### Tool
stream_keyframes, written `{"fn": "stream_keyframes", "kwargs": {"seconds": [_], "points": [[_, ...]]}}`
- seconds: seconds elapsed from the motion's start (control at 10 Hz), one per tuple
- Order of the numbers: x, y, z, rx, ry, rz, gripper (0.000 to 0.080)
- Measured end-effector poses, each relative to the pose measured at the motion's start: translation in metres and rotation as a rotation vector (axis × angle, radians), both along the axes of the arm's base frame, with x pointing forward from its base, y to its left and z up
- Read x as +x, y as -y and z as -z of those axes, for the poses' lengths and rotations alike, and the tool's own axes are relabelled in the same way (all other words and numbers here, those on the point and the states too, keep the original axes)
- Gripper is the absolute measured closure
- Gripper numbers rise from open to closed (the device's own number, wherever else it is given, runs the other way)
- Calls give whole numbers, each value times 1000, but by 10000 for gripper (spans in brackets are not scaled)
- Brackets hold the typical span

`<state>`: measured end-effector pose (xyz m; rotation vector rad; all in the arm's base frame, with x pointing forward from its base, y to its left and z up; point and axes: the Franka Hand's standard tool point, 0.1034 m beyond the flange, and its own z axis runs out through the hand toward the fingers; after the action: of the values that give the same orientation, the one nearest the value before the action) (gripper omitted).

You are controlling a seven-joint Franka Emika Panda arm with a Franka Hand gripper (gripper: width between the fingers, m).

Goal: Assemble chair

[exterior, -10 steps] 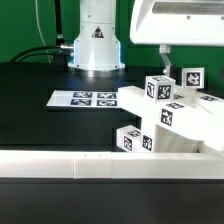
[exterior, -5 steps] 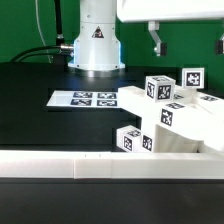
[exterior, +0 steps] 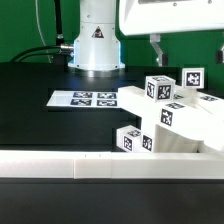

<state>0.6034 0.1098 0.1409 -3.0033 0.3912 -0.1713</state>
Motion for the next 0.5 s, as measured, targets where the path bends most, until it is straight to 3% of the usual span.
{"fn": "stream_keyframes", "kwargs": {"seconds": [0.5], "points": [[-3,-4,8,-14,1,-5,151]]}}
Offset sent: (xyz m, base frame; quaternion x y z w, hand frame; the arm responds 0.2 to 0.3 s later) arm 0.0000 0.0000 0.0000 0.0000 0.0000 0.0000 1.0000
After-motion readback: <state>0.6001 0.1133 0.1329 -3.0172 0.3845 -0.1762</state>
